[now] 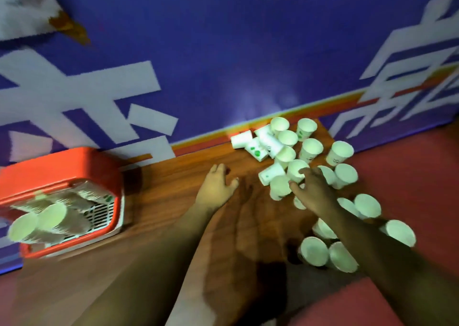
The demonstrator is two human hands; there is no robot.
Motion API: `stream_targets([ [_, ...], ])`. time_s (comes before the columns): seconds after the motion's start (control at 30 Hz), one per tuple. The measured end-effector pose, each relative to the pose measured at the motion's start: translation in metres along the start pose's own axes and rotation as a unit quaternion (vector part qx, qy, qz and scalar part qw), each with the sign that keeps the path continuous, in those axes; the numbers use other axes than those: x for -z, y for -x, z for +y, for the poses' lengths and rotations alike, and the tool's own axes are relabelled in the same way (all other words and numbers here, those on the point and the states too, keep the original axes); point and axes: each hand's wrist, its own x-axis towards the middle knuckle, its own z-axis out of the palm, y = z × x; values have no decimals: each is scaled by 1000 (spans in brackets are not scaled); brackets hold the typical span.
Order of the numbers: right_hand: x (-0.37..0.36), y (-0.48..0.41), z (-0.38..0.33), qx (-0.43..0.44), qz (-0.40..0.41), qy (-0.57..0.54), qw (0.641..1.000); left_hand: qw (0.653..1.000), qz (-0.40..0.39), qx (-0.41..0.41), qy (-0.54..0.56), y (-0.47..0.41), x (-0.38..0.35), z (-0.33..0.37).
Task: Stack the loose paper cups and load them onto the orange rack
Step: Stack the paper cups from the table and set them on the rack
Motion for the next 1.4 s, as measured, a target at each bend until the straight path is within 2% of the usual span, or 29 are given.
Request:
stream_targets([
  [0.23, 16, -16, 86, 19, -57, 54, 997, 987, -137, 18, -81, -50, -116, 59],
  [0.37, -4, -27, 96, 56, -60, 70, 994, 964, -206, 74, -150, -61, -152, 52],
  [0.5, -22, -38, 106, 100, -45, 135, 985, 959, -234, 62, -147, -58, -166, 53],
  [0.7, -43, -45, 120, 155, -87, 199, 964, 978, -161, 55, -122, -45, -172, 46],
  [0.83, -33, -40, 112, 169, -64, 149, 972, 988, -111, 58, -88, -33, -148, 45],
  [0.93, -10, -36, 92, 148, -48, 79, 985, 992, -83, 80, -55, -24, -118, 44],
  [1.07, 7, -24, 32, 151, -24, 0, 988, 993, -9, 114, -18, 1, -57, 23],
  [1.27, -18, 1, -89, 197, 3, -62, 979, 984, 94, 154, 15, 62, 51, -38],
  [1.4, -51, 40, -184, 220, -49, -126, 966, 961, 181, 174, 114, 124, 126, -95],
])
